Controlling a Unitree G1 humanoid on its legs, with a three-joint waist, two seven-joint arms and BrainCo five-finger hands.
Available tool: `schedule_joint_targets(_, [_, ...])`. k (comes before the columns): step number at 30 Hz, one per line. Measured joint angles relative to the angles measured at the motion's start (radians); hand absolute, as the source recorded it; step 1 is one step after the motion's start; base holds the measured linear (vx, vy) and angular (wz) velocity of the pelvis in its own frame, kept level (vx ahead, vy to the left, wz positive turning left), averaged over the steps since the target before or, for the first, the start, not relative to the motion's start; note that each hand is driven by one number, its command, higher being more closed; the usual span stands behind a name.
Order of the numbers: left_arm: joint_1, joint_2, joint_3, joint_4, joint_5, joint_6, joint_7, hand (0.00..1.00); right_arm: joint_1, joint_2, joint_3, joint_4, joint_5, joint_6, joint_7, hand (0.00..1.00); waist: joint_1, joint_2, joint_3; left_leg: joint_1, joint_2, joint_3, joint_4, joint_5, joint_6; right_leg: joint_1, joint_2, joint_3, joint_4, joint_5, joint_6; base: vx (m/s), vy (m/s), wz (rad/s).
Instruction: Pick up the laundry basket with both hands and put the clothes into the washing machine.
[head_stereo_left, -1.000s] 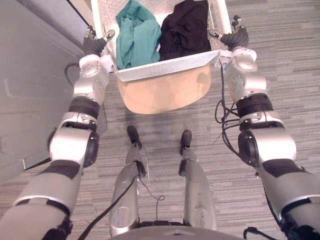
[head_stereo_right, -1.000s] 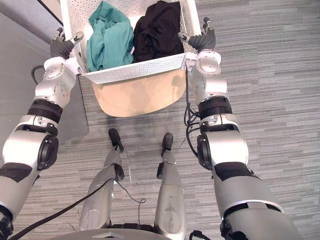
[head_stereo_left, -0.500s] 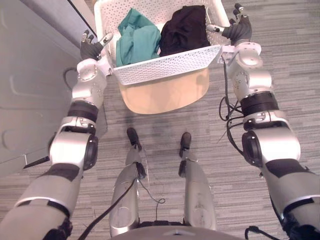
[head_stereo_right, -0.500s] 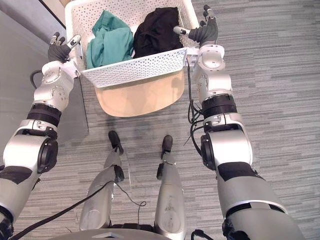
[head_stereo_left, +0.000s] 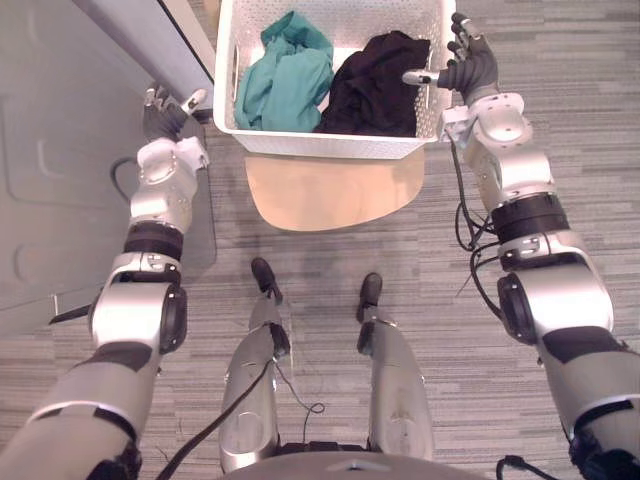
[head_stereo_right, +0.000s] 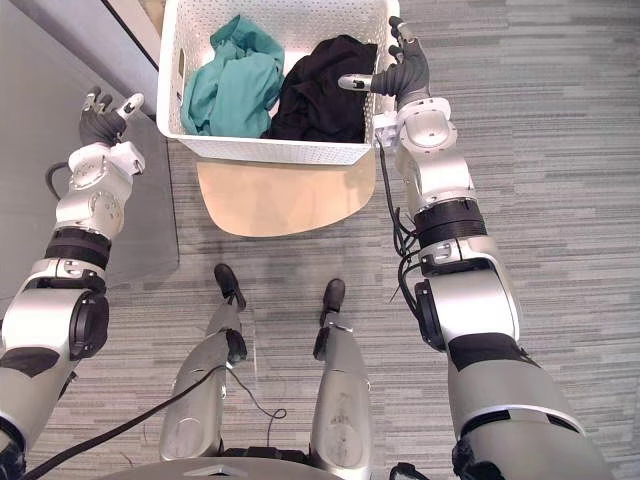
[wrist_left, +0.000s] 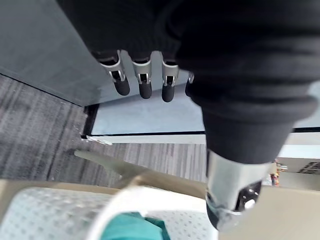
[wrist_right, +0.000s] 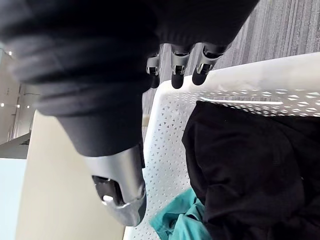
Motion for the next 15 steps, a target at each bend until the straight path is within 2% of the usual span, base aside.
schedule_joint_targets(2, [0.025, -0.007, 0.008, 0.002, 0.0, 0.001, 0.0, 0.0, -0.003, -0.002, -0.001, -0.001, -0.001, -0.015, 0.0, 0.0, -0.001, 0.0, 0.0, -0.009, 0.001, 0.0, -0.001, 0.012, 0.014, -0.013, 0.0, -0.001, 0.004, 0.0, 0.0, 0.04, -0.046, -0.02])
schedule_joint_targets(5, [0.045, -0.011, 0.013, 0.003, 0.0, 0.004, -0.001, 0.0, -0.004, -0.001, 0.0, 0.004, -0.039, -0.014, 0.0, 0.0, 0.005, 0.0, 0.0, -0.009, 0.002, 0.001, -0.001, 0.013, 0.014, -0.014, 0.001, -0.002, 0.004, 0.0, 0.0, 0.05, -0.047, -0.02])
schedule_joint_targets(10, [0.099, -0.008, 0.072, -0.006, -0.001, 0.004, -0.001, 0.0, 0.03, -0.002, -0.011, -0.012, -0.041, -0.014, -0.004, 0.0, 0.006, 0.0, 0.0, 0.007, 0.002, 0.003, -0.001, 0.012, 0.014, 0.003, 0.0, -0.002, 0.004, -0.005, 0.001, 0.03, -0.054, 0.01])
schedule_joint_targets(13, [0.241, -0.006, 0.084, -0.176, -0.028, -0.001, 0.004, 0.0, 0.184, -0.01, -0.076, -0.157, -0.046, -0.015, -0.014, 0.0, 0.012, -0.001, 0.0, 0.036, 0.002, 0.002, -0.001, 0.006, 0.009, 0.03, -0.002, -0.006, 0.017, -0.024, 0.001, 0.04, -0.072, 0.09])
schedule_joint_targets(14, [0.358, -0.002, 0.09, -0.311, -0.032, -0.036, 0.023, 0.0, 0.324, -0.011, -0.135, -0.28, -0.077, -0.024, -0.037, 0.0, 0.018, -0.001, 0.0, 0.057, 0.001, 0.0, 0.003, -0.003, 0.009, 0.047, -0.007, -0.007, 0.035, -0.041, 0.003, 0.05, -0.074, 0.09])
schedule_joint_targets(15, [0.397, -0.002, 0.095, -0.347, -0.033, -0.046, 0.028, 0.0, 0.37, -0.01, -0.153, -0.308, -0.079, -0.026, -0.046, 0.0, 0.02, -0.001, 0.0, 0.066, 0.0, -0.001, 0.004, -0.005, 0.007, 0.057, -0.008, -0.009, 0.038, -0.047, 0.004, 0.06, -0.076, 0.09])
